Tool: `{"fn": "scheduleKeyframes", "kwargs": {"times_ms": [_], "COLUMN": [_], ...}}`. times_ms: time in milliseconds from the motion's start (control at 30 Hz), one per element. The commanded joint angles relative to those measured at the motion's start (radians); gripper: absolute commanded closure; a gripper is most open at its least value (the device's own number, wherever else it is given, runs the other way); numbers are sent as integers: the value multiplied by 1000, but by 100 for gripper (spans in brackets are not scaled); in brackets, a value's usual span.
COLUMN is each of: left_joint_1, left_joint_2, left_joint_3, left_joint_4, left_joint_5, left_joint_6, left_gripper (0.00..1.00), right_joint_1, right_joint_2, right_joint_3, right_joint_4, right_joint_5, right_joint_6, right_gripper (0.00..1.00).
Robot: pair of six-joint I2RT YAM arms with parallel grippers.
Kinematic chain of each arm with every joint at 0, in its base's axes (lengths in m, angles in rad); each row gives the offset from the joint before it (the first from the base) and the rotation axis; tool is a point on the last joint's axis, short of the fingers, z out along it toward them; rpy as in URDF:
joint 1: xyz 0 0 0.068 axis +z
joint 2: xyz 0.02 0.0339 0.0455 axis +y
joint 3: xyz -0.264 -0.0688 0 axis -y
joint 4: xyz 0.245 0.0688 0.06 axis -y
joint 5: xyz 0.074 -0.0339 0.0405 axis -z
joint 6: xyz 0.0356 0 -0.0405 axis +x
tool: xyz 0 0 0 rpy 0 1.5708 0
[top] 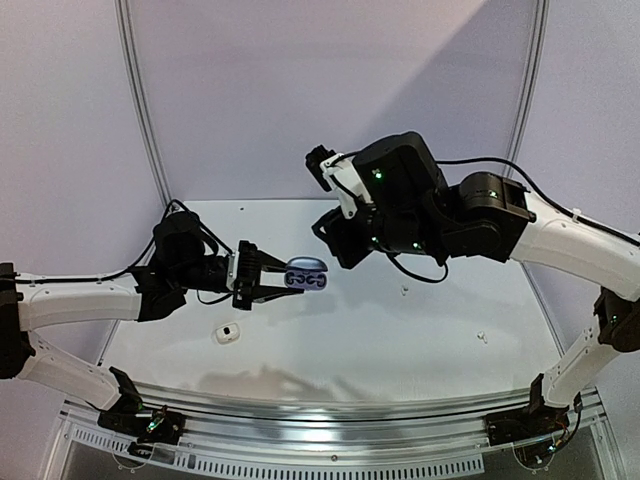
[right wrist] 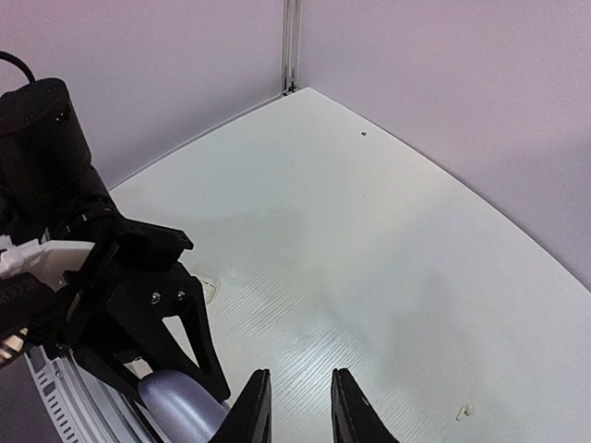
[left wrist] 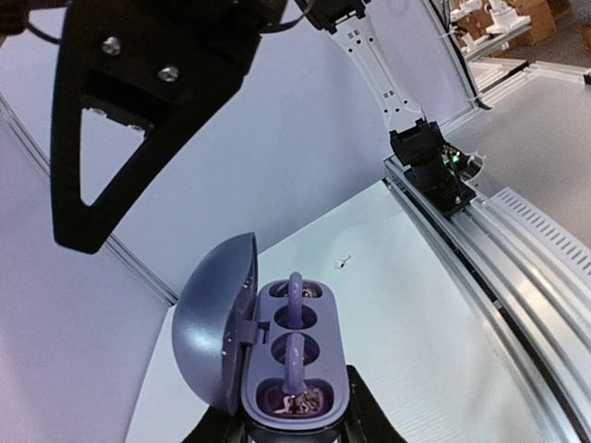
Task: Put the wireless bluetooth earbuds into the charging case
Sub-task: Close the charging case with the earbuds at the center of the board.
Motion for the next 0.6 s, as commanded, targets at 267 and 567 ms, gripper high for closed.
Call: {"fn": "scheduleKeyframes", "kwargs": {"times_ms": [267,567], "left_joint_1": [-5,1], "left_joint_2": [-17,-9], "left_joint_3": [16,26], "left_joint_4": [55,4], "left_joint_5": [-139,-166], "left_joint_6": [240,-61], "left_gripper": [100,100], "right_joint_1": [4,-8], "right_joint_2": [101,2], "right_joint_3": [56,-1], "right_joint_4": [-120,-60], "right_joint_5": [-137,-48], "right_joint_6": [34,73], "right_gripper": [78,66]}}
